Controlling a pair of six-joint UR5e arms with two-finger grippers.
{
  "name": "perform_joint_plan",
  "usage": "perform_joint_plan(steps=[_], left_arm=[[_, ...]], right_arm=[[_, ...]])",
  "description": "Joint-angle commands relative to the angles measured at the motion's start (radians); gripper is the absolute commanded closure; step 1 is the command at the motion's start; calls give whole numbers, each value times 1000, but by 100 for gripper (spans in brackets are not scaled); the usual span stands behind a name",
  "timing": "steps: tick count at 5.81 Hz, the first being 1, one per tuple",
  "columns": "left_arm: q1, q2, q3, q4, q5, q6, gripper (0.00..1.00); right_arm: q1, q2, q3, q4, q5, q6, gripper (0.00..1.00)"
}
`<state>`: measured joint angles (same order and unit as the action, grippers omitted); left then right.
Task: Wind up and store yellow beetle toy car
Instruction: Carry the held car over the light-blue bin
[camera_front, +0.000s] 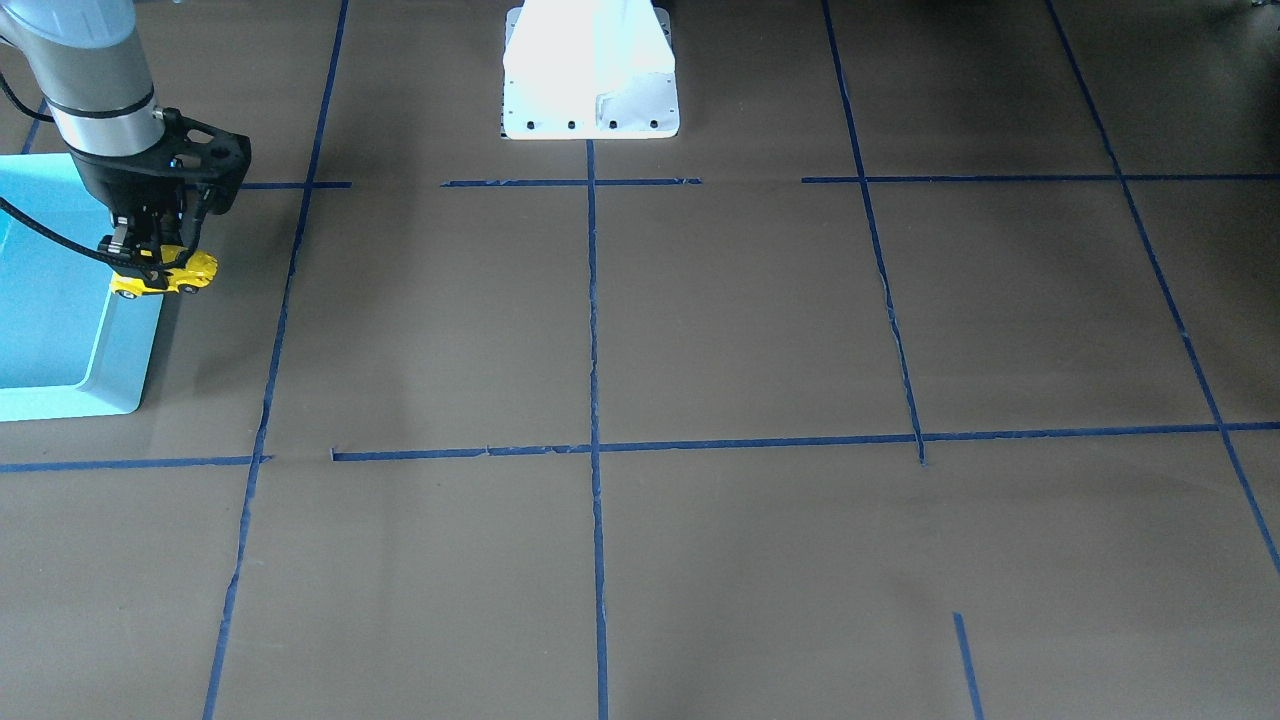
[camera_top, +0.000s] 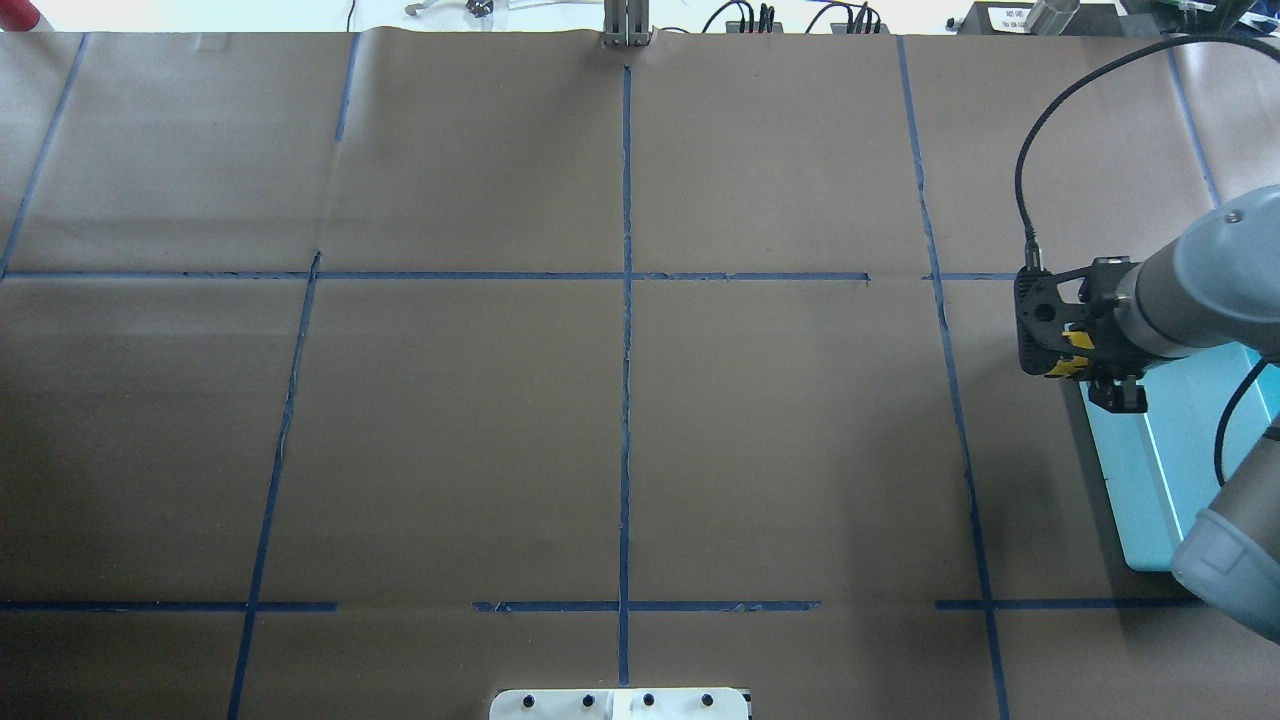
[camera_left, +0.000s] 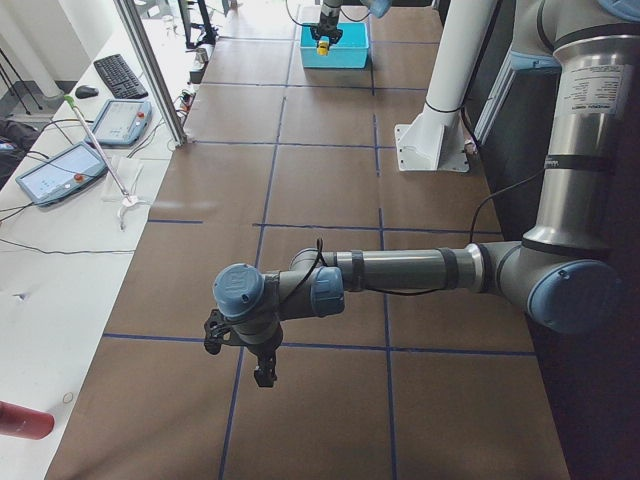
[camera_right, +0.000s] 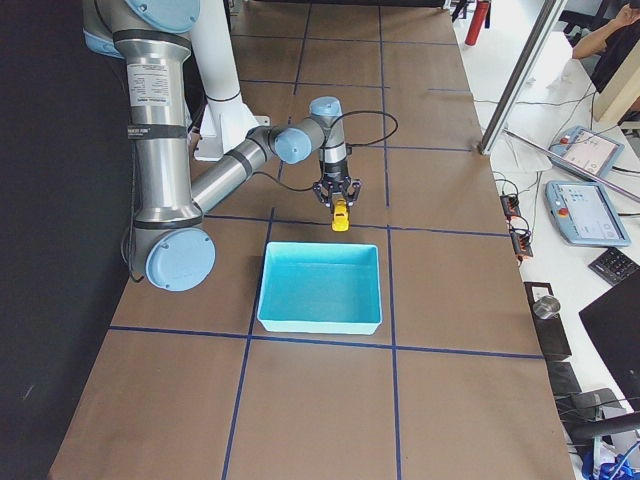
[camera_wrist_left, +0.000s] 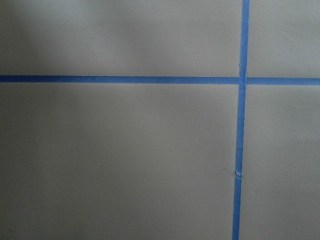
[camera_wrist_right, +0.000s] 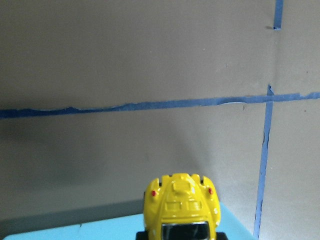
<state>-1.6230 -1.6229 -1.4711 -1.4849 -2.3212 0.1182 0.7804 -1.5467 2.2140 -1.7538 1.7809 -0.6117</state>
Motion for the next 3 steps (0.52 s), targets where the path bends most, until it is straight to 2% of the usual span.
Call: perform_joint_plan(steps=[1,2,3], left_arm=[[0,0,0,0,0,0,0],[0,0,0,0,0,0,0],[0,0,0,0,0,1,0]], right_arm=[[34,-116,53,-39,-7,-173,100],[52,-175,15,2,-8,-218,100],[66,-220,-55,134,-3,-241,100]])
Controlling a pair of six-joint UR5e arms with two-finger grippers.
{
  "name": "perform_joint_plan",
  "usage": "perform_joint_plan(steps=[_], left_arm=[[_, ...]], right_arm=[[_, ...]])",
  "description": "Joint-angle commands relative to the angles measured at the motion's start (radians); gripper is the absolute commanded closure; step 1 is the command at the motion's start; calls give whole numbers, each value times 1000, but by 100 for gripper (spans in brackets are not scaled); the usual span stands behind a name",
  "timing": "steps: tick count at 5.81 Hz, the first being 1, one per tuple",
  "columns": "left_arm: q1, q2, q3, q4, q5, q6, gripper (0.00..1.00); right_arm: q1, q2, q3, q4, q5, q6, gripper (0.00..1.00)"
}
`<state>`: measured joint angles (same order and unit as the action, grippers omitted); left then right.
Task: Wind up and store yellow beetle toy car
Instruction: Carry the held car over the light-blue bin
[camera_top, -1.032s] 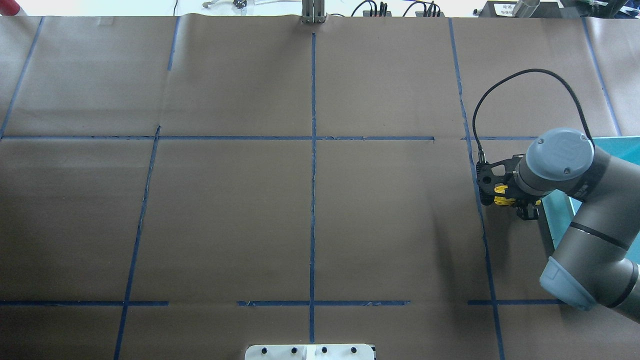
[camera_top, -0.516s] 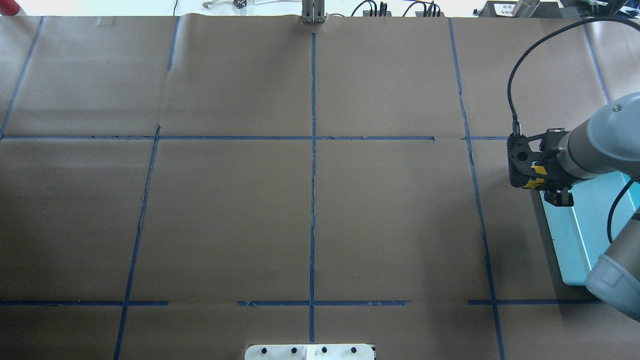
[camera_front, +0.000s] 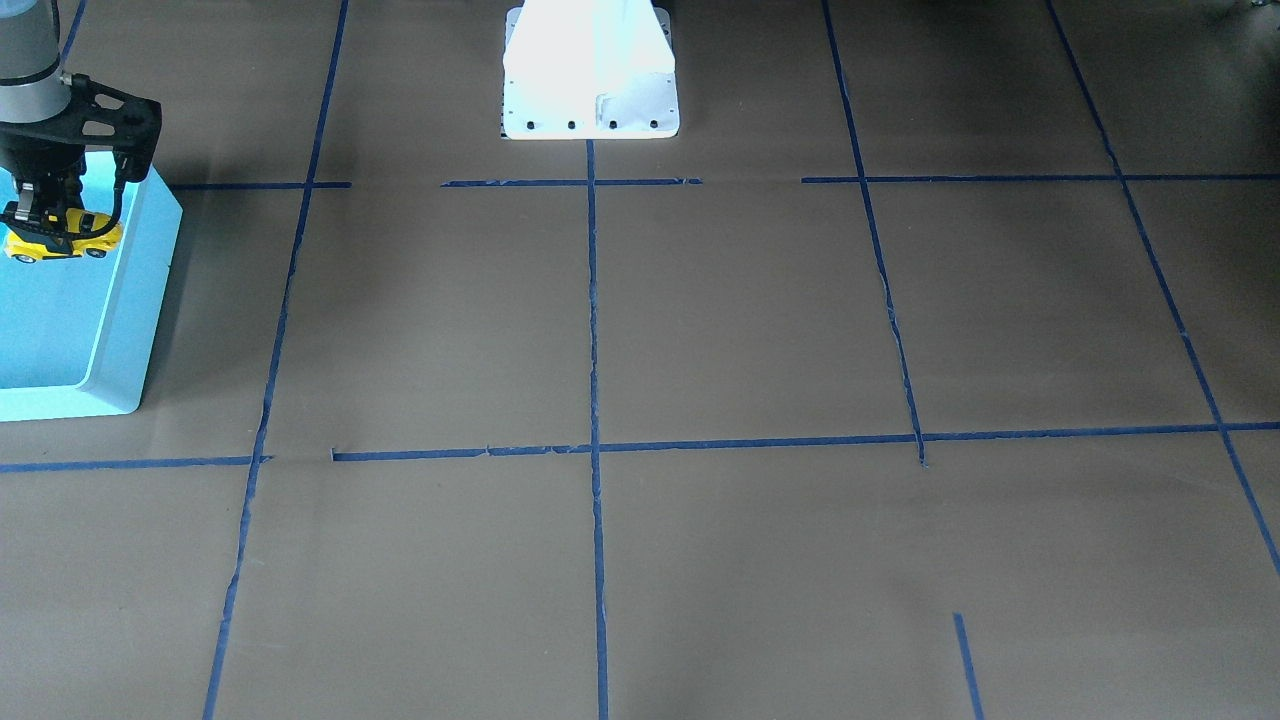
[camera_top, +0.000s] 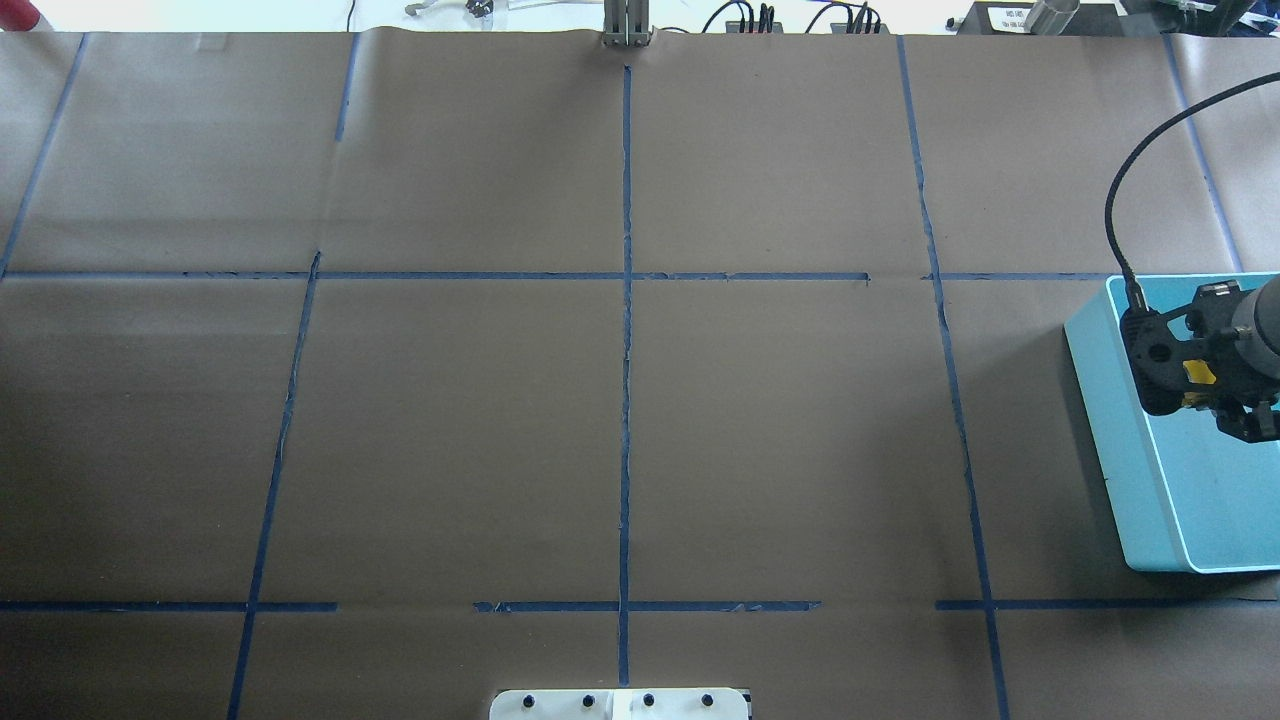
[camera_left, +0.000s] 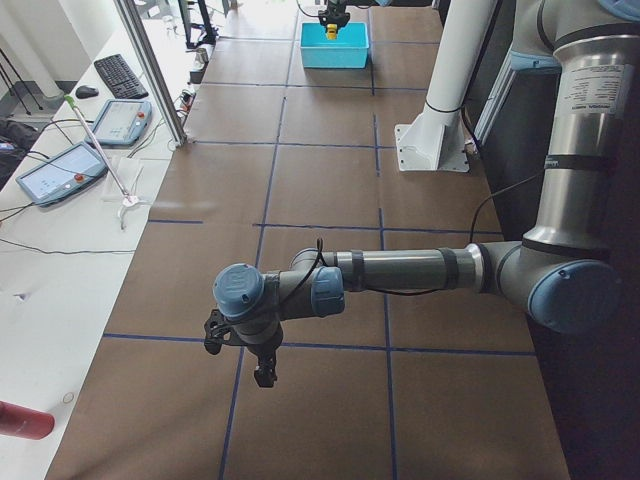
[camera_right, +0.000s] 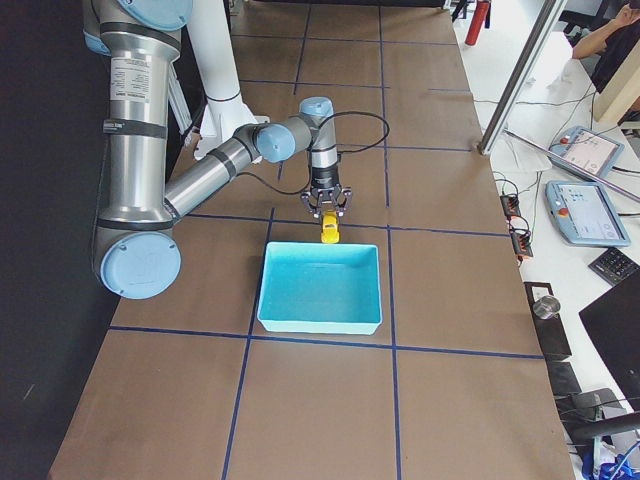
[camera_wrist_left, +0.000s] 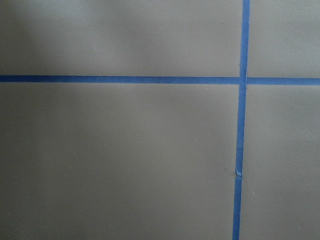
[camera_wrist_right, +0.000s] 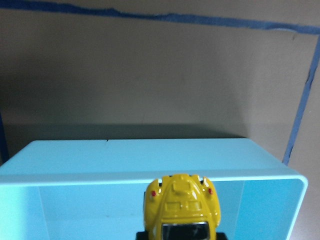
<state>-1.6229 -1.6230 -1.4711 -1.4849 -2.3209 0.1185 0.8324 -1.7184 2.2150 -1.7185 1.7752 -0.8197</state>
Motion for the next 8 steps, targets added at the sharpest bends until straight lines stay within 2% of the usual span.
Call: perform_joint_plan(steps=[1,2,3,8], left_arm=[[0,0,0,0,0,1,0],[0,0,0,2,0,1,0],[0,0,0,2,0,1,0],[0,0,0,2,0,0,0]], right_arm=[[20,-120,-101,225,6,-33,100],[37,-139,-170,314,12,-33,100],[48,-139,-214,339,62,-35,100],[40,-122,-296,364,62,-26,100]])
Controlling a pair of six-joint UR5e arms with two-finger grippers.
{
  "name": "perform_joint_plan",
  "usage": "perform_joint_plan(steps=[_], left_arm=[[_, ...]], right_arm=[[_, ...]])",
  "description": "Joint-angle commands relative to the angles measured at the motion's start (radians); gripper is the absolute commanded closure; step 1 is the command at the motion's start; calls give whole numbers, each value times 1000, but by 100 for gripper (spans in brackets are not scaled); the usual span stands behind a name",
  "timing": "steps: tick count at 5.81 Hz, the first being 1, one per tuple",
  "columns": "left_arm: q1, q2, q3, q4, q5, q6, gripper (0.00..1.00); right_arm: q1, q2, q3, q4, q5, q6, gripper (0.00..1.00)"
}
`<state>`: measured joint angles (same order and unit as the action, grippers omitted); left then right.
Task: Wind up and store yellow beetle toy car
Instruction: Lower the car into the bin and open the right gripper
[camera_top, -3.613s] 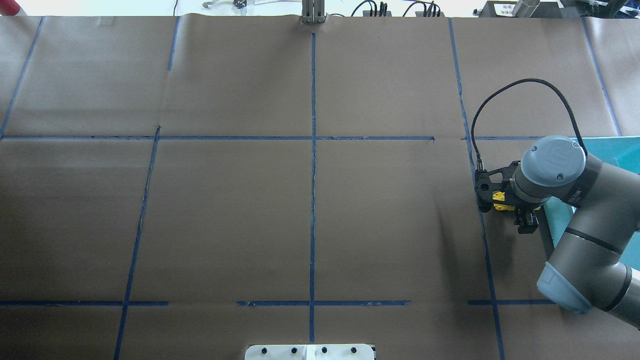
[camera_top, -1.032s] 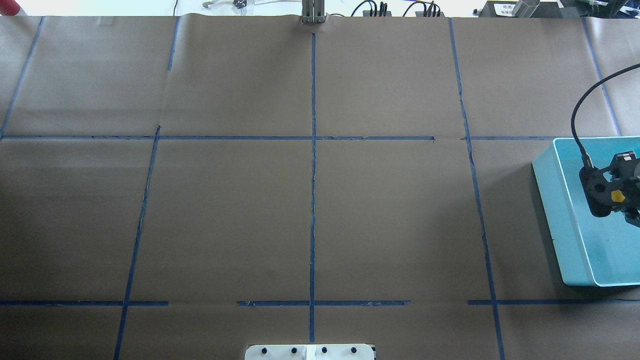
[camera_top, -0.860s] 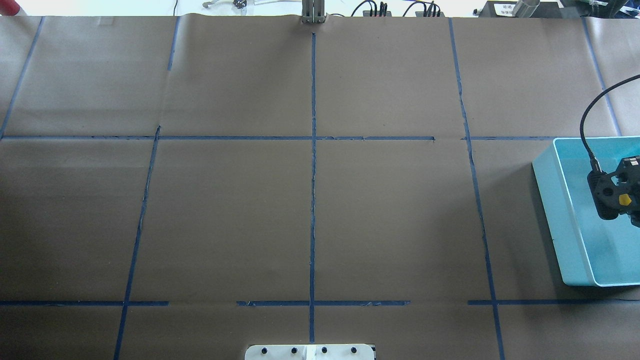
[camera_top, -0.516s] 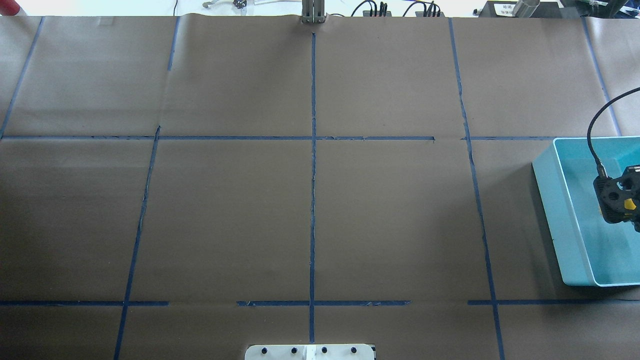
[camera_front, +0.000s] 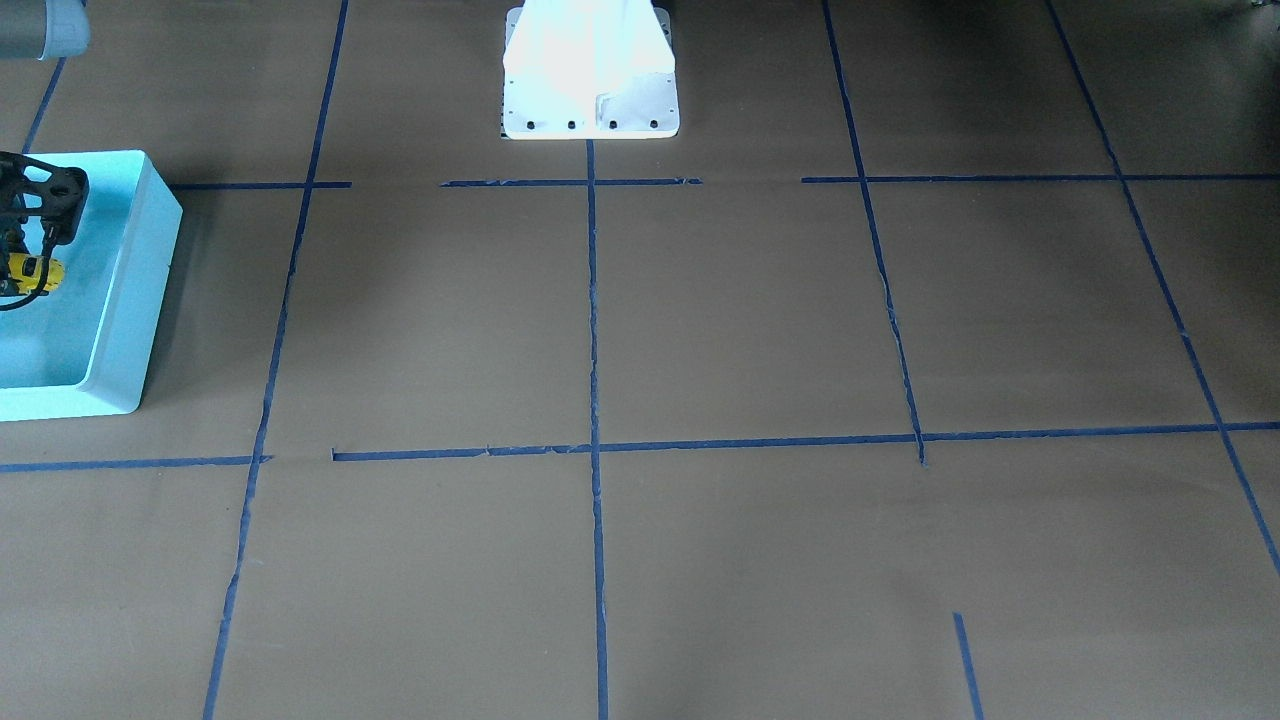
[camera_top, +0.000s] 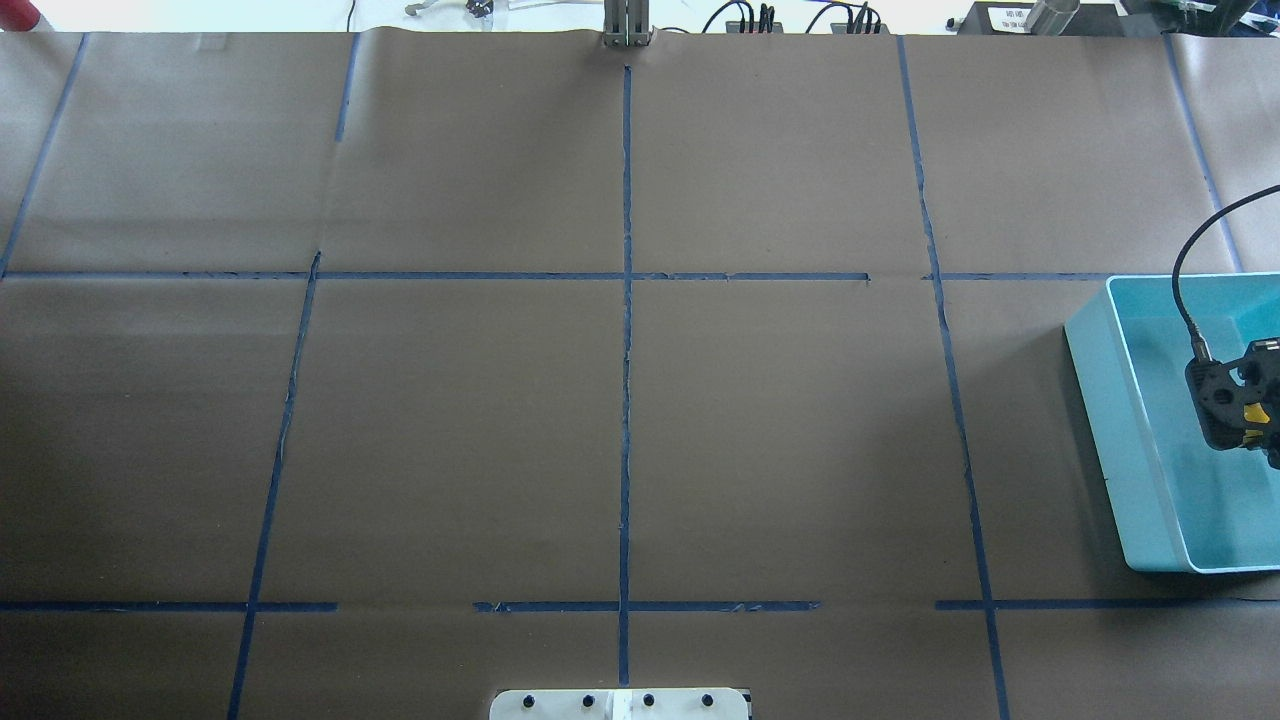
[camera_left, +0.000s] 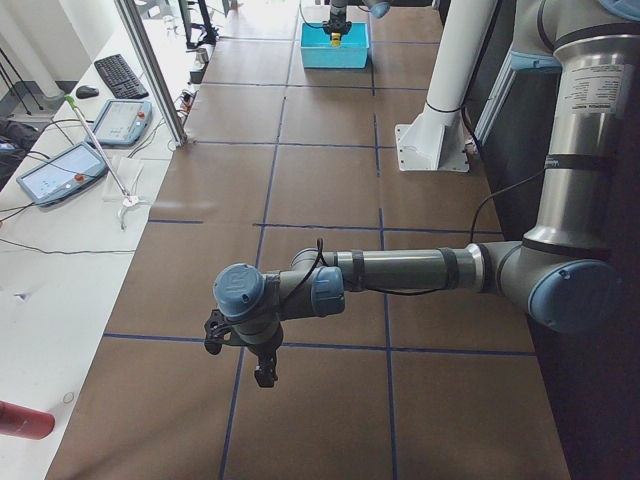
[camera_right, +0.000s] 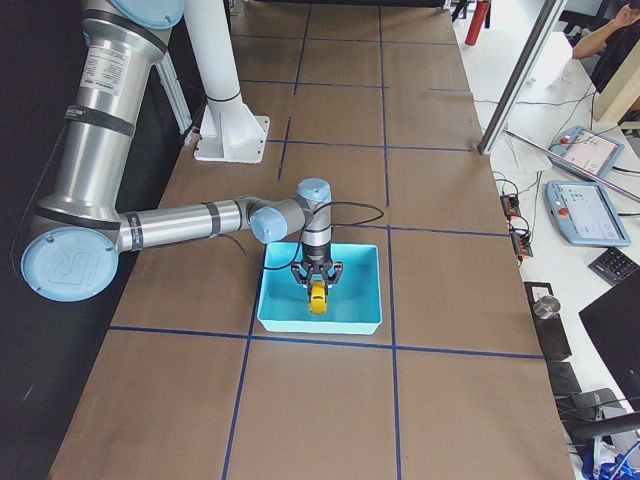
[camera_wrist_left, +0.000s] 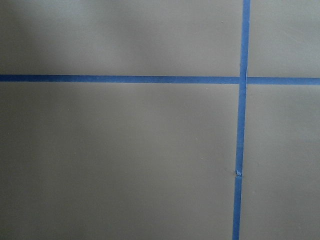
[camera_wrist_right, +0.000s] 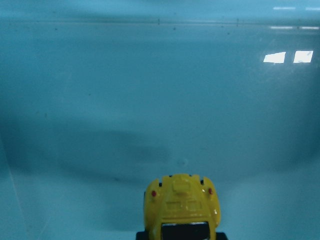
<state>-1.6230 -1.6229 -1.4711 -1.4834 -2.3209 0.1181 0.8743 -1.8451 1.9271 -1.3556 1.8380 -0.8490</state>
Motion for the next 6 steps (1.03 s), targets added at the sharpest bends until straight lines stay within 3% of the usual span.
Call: perform_joint_plan(steps=[1,6], left_arm=[[0,0,0,2,0,0,0],[0,0,0,3,1,0,0]], right_arm=[[-1,27,-26,1,1,14,100],[-14,63,-76,4,10,38,95]])
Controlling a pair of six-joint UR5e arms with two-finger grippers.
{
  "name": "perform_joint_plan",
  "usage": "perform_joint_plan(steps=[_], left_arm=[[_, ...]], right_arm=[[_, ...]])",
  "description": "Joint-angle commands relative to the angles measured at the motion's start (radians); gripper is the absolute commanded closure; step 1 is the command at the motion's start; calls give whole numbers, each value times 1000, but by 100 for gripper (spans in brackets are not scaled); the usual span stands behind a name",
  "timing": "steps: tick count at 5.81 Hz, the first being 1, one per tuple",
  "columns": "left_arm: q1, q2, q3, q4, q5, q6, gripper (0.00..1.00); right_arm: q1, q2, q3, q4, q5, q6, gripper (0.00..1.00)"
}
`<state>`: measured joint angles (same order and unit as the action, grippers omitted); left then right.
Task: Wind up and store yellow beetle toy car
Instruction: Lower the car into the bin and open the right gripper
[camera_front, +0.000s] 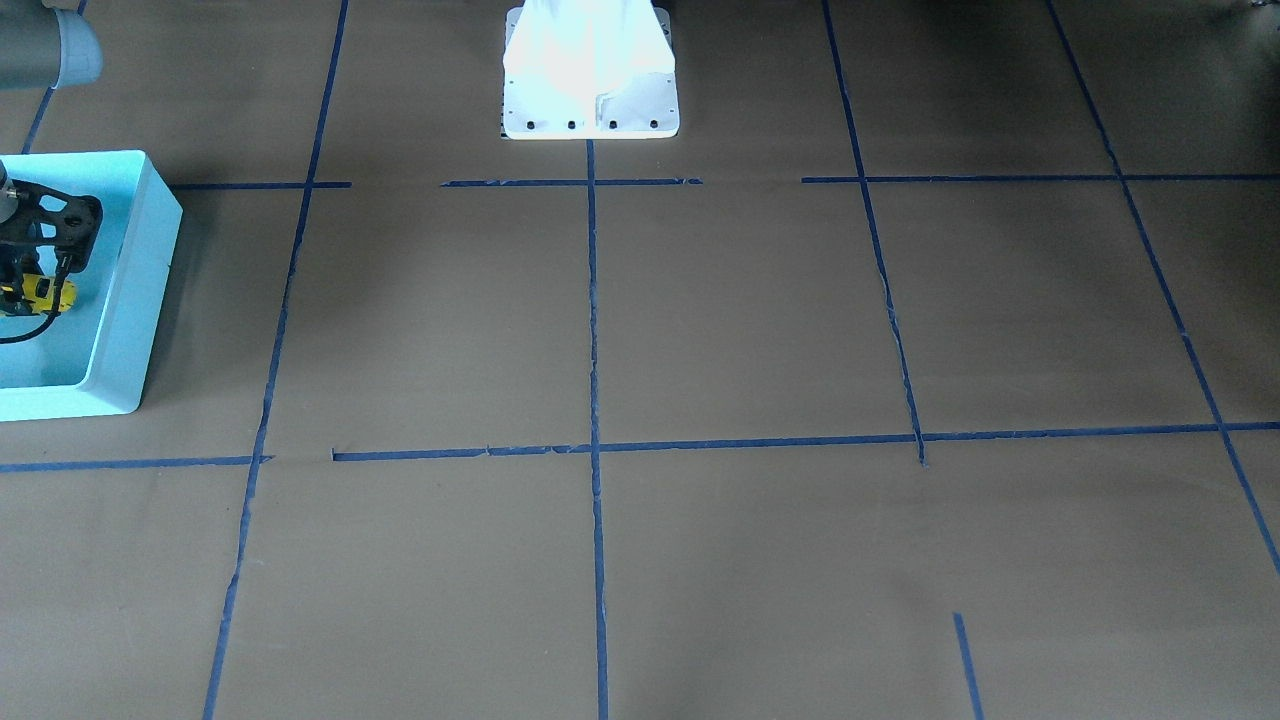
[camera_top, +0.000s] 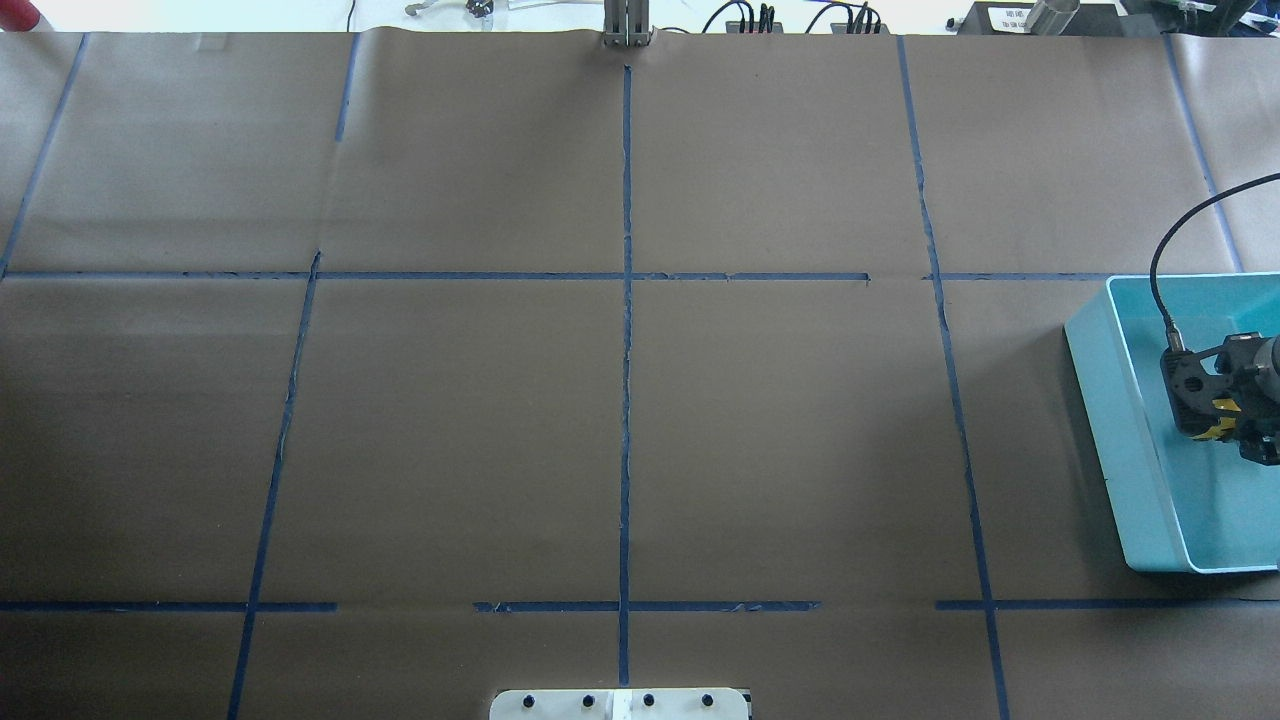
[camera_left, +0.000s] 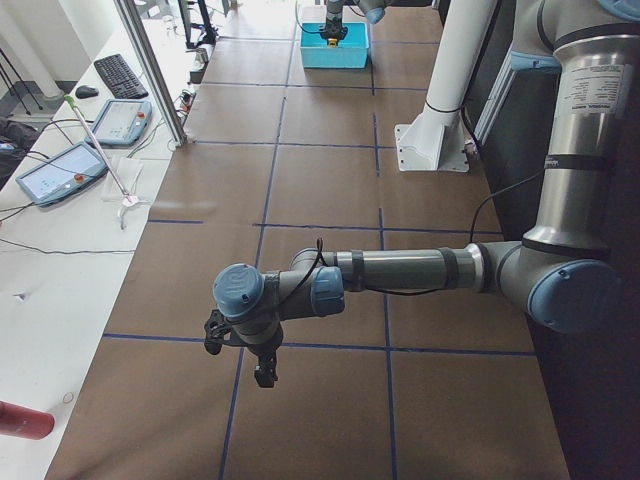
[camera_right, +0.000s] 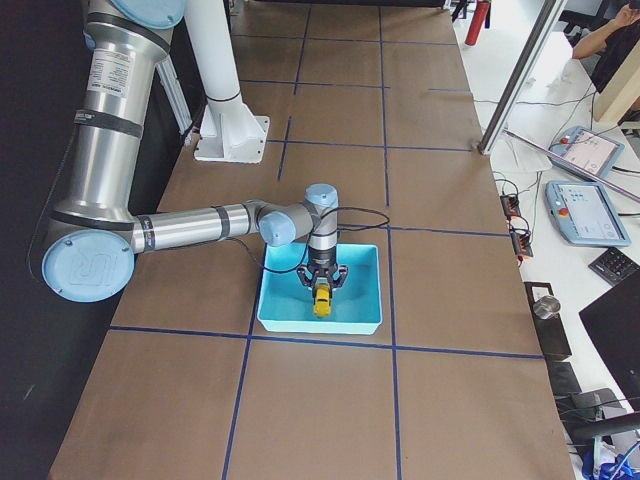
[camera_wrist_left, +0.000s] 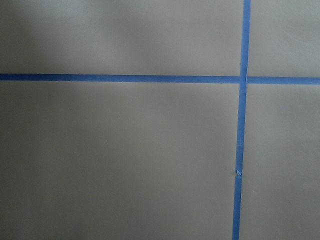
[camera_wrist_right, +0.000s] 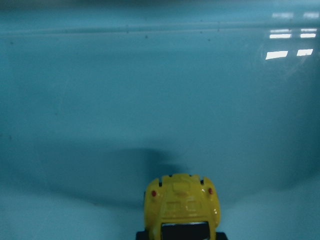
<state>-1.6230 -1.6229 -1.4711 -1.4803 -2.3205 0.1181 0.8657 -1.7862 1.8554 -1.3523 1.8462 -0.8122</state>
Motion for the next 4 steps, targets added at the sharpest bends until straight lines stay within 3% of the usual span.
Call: perform_joint_plan(steps=[1,2,3,4], left_arm=[[0,0,0,0,1,0,0],[0,0,0,0,1,0,0],[0,-2,0,0,1,0,0],[0,-2,0,0,1,0,0]], right_arm=[[-10,5,-5,1,4,1,89],[-14,5,-5,1,4,1,78],[-17,5,-4,1,4,1,46],[-16,14,-4,1,5,4,21]])
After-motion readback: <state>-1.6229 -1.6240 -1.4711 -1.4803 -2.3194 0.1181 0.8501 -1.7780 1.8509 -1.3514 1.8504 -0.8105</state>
